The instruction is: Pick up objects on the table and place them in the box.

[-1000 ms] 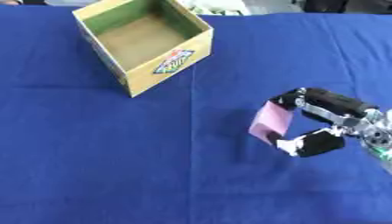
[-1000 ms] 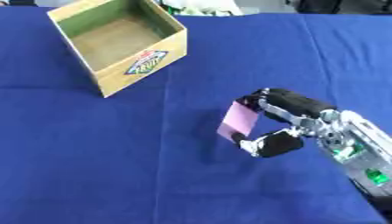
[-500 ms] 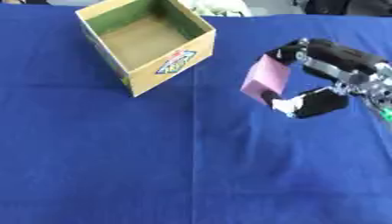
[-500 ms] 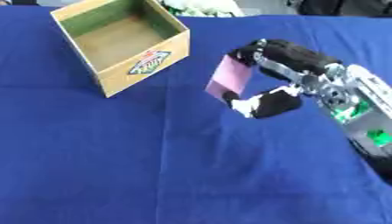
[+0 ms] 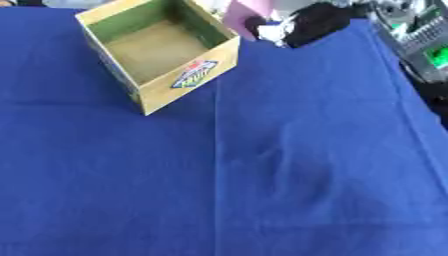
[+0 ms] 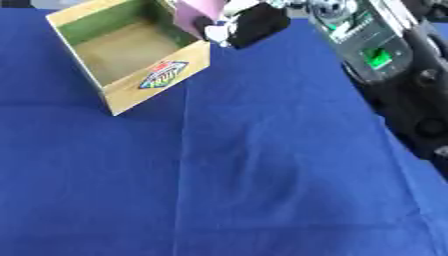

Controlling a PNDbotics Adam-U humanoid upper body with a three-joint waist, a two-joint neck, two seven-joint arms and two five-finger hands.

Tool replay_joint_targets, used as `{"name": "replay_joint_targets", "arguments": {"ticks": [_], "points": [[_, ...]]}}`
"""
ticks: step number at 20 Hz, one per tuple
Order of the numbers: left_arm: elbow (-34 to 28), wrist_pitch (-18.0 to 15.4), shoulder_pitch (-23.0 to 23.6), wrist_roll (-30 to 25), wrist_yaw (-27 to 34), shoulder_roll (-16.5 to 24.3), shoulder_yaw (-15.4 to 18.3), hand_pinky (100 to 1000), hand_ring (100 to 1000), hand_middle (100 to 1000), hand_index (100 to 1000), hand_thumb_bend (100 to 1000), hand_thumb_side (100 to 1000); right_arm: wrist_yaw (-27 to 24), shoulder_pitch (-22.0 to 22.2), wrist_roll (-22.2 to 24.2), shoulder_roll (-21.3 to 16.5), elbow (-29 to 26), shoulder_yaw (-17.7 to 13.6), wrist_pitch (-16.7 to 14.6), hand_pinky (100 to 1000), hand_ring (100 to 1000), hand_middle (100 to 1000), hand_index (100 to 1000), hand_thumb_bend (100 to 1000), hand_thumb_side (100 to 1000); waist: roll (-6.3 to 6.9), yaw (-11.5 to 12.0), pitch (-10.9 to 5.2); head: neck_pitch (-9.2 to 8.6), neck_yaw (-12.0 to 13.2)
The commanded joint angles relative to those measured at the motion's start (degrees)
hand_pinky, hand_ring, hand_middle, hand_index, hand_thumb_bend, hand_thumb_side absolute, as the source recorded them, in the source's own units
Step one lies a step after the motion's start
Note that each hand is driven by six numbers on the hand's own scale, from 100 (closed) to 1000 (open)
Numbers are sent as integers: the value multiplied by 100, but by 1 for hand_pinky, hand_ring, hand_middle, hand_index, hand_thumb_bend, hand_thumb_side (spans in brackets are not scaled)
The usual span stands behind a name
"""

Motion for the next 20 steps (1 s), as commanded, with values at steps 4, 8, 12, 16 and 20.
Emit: {"name": "replay_joint_targets", "arguments": {"ticks": [4, 8, 12, 16, 20], "points": [[-95, -15, -99, -46, 30, 75, -29, 702, 716, 711, 718, 445, 893, 244, -358, -130, 203, 701, -28, -329, 771, 691, 600, 779, 100, 549, 17, 40, -53, -108, -145], [-95, -49, -284, -133, 99, 55, -115, 702, 716, 711, 718, 443, 894, 523, -819, -124, 663, 1181, -132, -236, 774, 692, 603, 782, 100, 555, -59, 349, 129, -275, -460], [-95, -60, -364, -167, 132, 52, -122, 702, 716, 711, 718, 441, 895, 857, -1353, -90, 1206, 1726, -149, -87, 774, 695, 603, 781, 100, 553, -112, 440, 234, -370, -566], [-95, -68, -453, -185, 151, 41, -127, 702, 709, 712, 718, 442, 895, 1211, -1598, -167, 1660, 2300, -178, -146, 775, 697, 605, 781, 100, 553, -167, 560, 303, -440, -634], [-95, -68, -514, -203, 175, 24, -135, 702, 709, 712, 717, 438, 897, 1545, -1696, -411, 1891, 2843, -272, -371, 776, 701, 606, 782, 100, 551, -233, 728, 369, -492, -700]]}}
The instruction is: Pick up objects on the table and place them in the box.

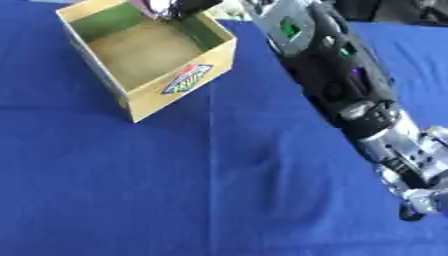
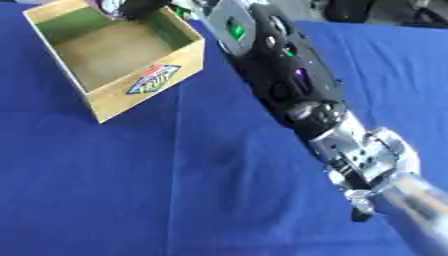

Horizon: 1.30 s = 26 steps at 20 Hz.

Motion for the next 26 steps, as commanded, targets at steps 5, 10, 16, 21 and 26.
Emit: {"name": "replay_joint_targets", "arguments": {"ticks": [5, 10, 16, 21, 26], "points": [[-95, -8, -124, -65, 56, 12, -21, 702, 709, 712, 717, 436, 898, 586, -218, -466, 214, 846, -280, -372, 783, 711, 615, 788, 100, 555, -54, 128, -64, -98, -98], [-95, 2, -131, -81, 65, 5, -19, 702, 708, 712, 717, 433, 899, 849, -248, -716, 271, 1327, -359, -739, 811, 766, 687, 818, 163, 556, -85, 146, -50, -72, -108], [-95, 11, -125, -107, 62, -2, -21, 703, 708, 712, 716, 429, 899, 1321, -261, -887, 235, 1474, -382, -627, 850, 842, 802, 894, 437, 715, -82, 132, -52, -55, -113], [-95, 24, -110, -130, 51, -5, -14, 703, 708, 713, 716, 425, 899, 1627, -239, -803, 225, 1480, -430, -658, 857, 850, 818, 906, 505, 746, -73, 101, -62, -45, -85], [-95, 34, -98, -162, 39, -8, -11, 703, 707, 713, 716, 421, 901, 1610, -236, -806, 214, 1480, -497, -634, 853, 843, 812, 910, 530, 773, -64, 78, -71, -43, -60]]}}
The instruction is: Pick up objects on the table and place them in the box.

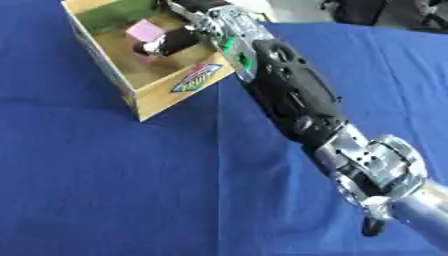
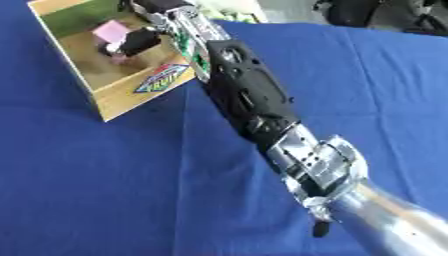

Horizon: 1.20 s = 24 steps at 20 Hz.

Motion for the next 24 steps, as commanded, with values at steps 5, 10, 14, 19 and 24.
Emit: {"name": "replay_joint_targets", "arguments": {"ticks": [5, 10, 14, 19, 24], "points": [[-95, 17, -1, -46, -10, 34, 39, 703, 707, 713, 716, 420, 902, -120, -104, -48, -196, -176, -45, 13, 845, 834, 802, 901, 459, 735, 95, -72, -162, 3, 61], [-95, 41, 61, -32, -40, 41, 81, 704, 707, 713, 716, 419, 903, -431, -16, -231, -517, -684, -22, 19, 825, 794, 741, 845, 121, 890, 128, -204, -232, 48, 189], [-95, 71, 107, -23, -76, 44, 105, 705, 707, 714, 717, 412, 903, -765, 257, -363, -860, -1229, 39, -42, 839, 810, 765, 865, 100, 861, 164, -322, -307, 86, 314], [-95, 91, 157, -18, -106, 36, 128, 706, 706, 714, 717, 414, 904, -1174, 817, -567, -1315, -1893, 48, -384, 839, 803, 757, 859, 100, 909, 234, -453, -374, 109, 423], [-95, 86, 185, 14, -122, 29, 160, 707, 706, 714, 717, 415, 903, -1598, 1494, -981, -1662, -2582, -200, -788, 839, 797, 751, 852, 100, 896, 327, -583, -392, 132, 556]]}}
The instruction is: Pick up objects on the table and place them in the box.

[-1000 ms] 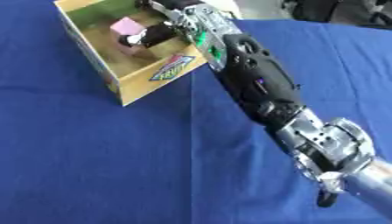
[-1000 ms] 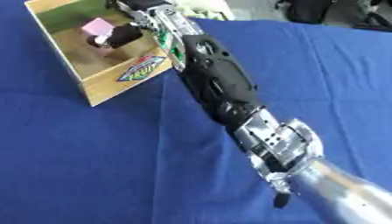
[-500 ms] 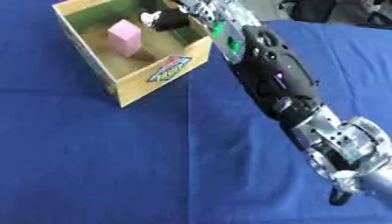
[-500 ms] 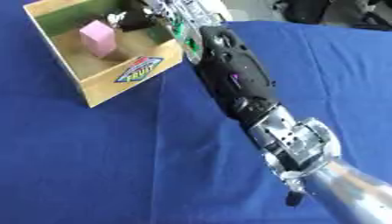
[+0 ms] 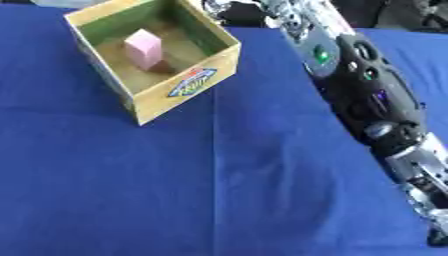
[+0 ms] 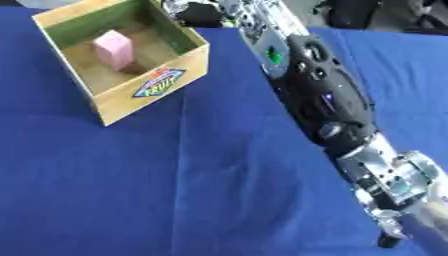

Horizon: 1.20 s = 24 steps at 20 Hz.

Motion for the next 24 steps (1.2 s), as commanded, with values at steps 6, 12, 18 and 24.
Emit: {"name": "replay_joint_targets", "arguments": {"ticks": [6, 12, 18, 24], "points": [[-95, -15, -1, 90, -61, 55, 99, 708, 707, 714, 718, 414, 898, -729, 893, -687, -601, -1236, -443, -438, 838, 783, 729, 826, 100, 921, 158, -179, -195, 101, 251], [-95, -6, 57, 131, -100, 77, 140, 709, 708, 714, 719, 413, 898, -1251, 1741, -1209, -861, -2084, -523, -97, 838, 785, 738, 829, 100, 969, 224, -331, -257, 121, 424], [-95, 7, 110, 193, -148, 97, 192, 708, 707, 714, 719, 417, 896, -1728, 2516, -1546, -597, -2860, -609, 366, 836, 775, 742, 833, 100, 1000, 270, -503, -310, 141, 617], [-95, 2, 130, 241, -165, 98, 199, 708, 707, 714, 719, 421, 895, -2237, 3343, -1835, -413, -3687, -744, 763, 835, 772, 742, 833, 100, 1000, 287, -506, -343, 164, 647]]}}
